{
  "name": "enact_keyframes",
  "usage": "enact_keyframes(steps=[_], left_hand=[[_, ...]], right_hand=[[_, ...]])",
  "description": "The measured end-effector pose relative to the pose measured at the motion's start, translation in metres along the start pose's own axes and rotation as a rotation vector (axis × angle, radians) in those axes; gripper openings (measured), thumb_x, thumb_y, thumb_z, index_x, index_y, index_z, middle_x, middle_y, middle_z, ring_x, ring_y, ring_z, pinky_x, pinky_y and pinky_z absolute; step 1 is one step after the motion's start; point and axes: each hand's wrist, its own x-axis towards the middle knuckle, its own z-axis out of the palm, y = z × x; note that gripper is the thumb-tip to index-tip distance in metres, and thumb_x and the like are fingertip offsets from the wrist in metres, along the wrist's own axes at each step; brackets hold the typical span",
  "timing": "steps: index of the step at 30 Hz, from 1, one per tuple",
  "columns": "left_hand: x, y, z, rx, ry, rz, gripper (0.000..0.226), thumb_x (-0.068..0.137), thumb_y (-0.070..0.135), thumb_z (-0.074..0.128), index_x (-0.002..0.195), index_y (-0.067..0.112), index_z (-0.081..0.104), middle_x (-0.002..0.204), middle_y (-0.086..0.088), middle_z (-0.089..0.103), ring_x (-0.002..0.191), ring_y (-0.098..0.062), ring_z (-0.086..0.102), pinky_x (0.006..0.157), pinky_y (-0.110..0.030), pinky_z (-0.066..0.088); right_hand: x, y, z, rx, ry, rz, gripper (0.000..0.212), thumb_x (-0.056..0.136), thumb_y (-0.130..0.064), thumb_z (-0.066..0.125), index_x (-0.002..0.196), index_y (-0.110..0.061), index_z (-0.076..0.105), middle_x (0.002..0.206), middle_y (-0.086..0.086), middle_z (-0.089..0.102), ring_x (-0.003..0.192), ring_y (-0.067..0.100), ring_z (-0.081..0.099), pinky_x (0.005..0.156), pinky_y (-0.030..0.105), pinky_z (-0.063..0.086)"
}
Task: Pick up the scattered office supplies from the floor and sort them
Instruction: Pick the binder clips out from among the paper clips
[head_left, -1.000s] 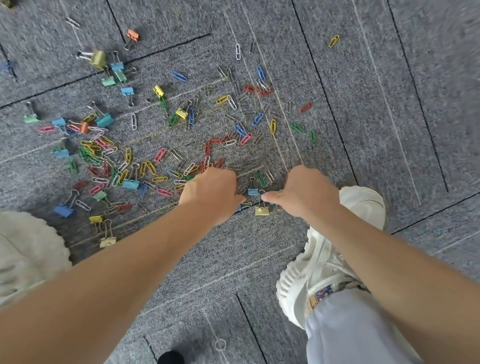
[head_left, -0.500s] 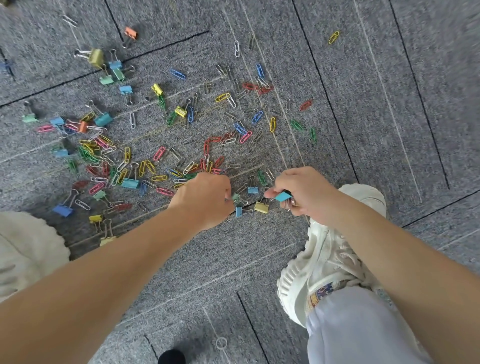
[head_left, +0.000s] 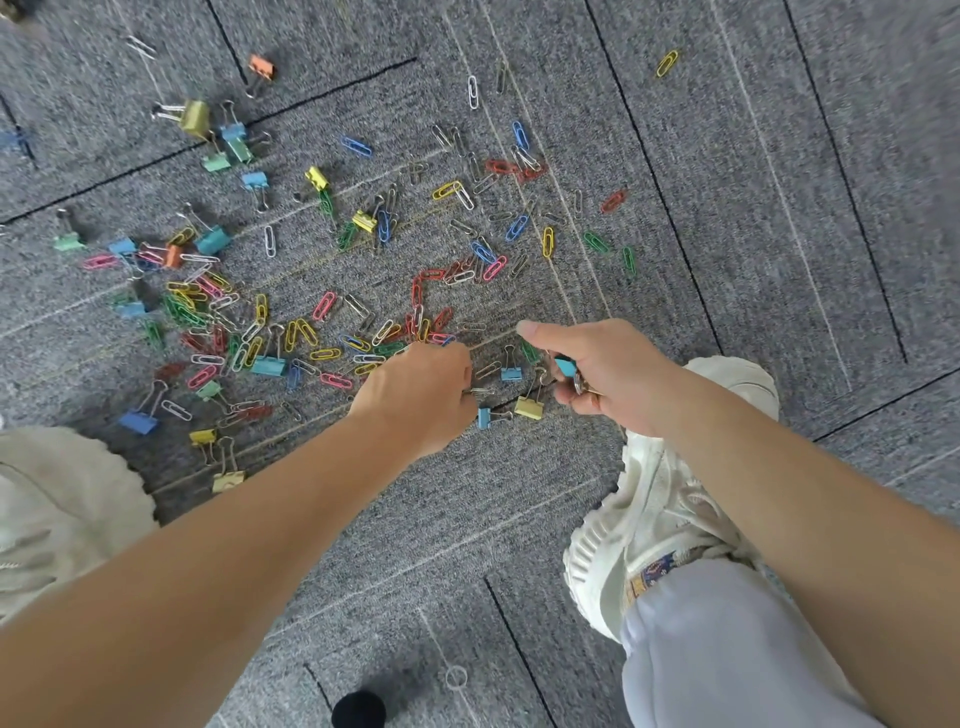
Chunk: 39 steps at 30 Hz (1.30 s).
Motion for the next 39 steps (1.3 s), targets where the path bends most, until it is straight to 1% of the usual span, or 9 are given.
enact_keyframes(steps=[5,8,15,21,26,29,32,35,39], left_hand=[[-0.004,0.005,0.005,-0.092,0.035,-0.017,0.014,0.092,0.028,0.06,0.086,0.017,0.053,0.092,0.0,0.051,0.085,-0.025,0.057,0.077,-0.041,0.054],[-0.007,0.01,0.006,-0.088,0.069,0.005,0.013,0.095,0.025,0.056,0.086,0.017,0.049,0.094,0.0,0.052,0.088,-0.028,0.059,0.077,-0.042,0.054],[-0.018,-0.004,0.015,-0.191,0.139,0.124,0.02,0.095,0.022,0.056,0.079,0.017,0.045,0.094,-0.001,0.047,0.075,-0.026,0.057,0.072,-0.043,0.054],[-0.015,-0.011,0.008,-0.352,0.185,0.042,0.025,0.087,0.014,0.063,0.07,0.023,0.046,0.081,0.007,0.05,0.068,-0.014,0.049,0.065,-0.03,0.05],[-0.016,0.001,-0.001,-0.739,0.052,-0.166,0.02,0.09,0.015,0.059,0.107,0.024,0.057,0.077,0.003,0.057,0.06,-0.009,0.048,0.051,-0.022,0.044],[-0.019,0.01,-0.007,-1.28,-0.173,-0.502,0.012,0.092,0.007,0.049,0.091,0.007,0.061,0.067,-0.002,0.047,0.05,-0.01,0.038,0.04,-0.021,0.031],[-0.021,0.009,-0.01,-1.708,-0.375,-0.688,0.012,0.074,0.003,0.045,0.084,0.01,0.047,0.065,-0.004,0.042,0.048,-0.01,0.034,0.036,-0.018,0.028],[-0.019,0.004,-0.012,-1.875,-0.497,-0.745,0.009,0.08,0.011,0.048,0.089,0.011,0.047,0.066,-0.006,0.046,0.05,-0.011,0.041,0.04,-0.02,0.043],[-0.017,-0.001,-0.014,-1.824,-0.694,-0.726,0.016,0.091,0.022,0.054,0.098,0.007,0.051,0.076,-0.012,0.056,0.062,-0.019,0.057,0.066,-0.042,0.06]], right_hand=[[0.0,-0.002,0.009,-0.095,-0.03,-0.069,0.033,0.079,-0.027,0.082,0.079,-0.012,0.053,0.082,0.01,0.067,0.052,0.016,0.056,0.06,0.033,0.037],[0.003,-0.001,0.013,-0.258,0.005,-0.185,0.03,0.082,-0.023,0.079,0.077,-0.013,0.051,0.079,0.011,0.07,0.054,0.019,0.051,0.048,0.025,0.038],[0.006,-0.001,0.023,-1.126,0.22,-0.521,0.036,0.087,-0.037,0.073,0.118,-0.033,0.053,0.077,-0.005,0.063,0.06,0.012,0.057,0.053,0.028,0.044],[0.009,-0.001,0.027,-1.19,0.263,-0.52,0.029,0.089,-0.038,0.07,0.111,-0.028,0.054,0.077,-0.005,0.061,0.063,0.019,0.058,0.052,0.027,0.037],[0.015,0.003,0.02,-1.159,0.252,-0.486,0.023,0.089,-0.036,0.068,0.079,-0.027,0.05,0.069,-0.004,0.058,0.054,0.009,0.048,0.049,0.024,0.032],[0.013,0.008,0.011,-0.962,0.166,-0.466,0.021,0.09,-0.023,0.064,0.074,-0.017,0.052,0.067,0.0,0.06,0.049,0.011,0.049,0.047,0.023,0.034],[0.01,0.009,0.003,-0.244,0.121,-0.253,0.008,0.089,-0.007,0.058,0.082,-0.005,0.056,0.076,0.008,0.064,0.055,0.017,0.047,0.048,0.024,0.036],[0.006,0.006,-0.002,0.415,0.056,0.039,0.004,0.09,-0.008,0.051,0.087,-0.008,0.053,0.073,0.007,0.055,0.053,0.016,0.043,0.051,0.025,0.037],[-0.001,0.005,-0.004,0.762,-0.139,0.095,0.024,0.091,-0.009,0.044,0.107,-0.004,0.061,0.072,0.007,0.053,0.055,0.015,0.048,0.048,0.026,0.046]])
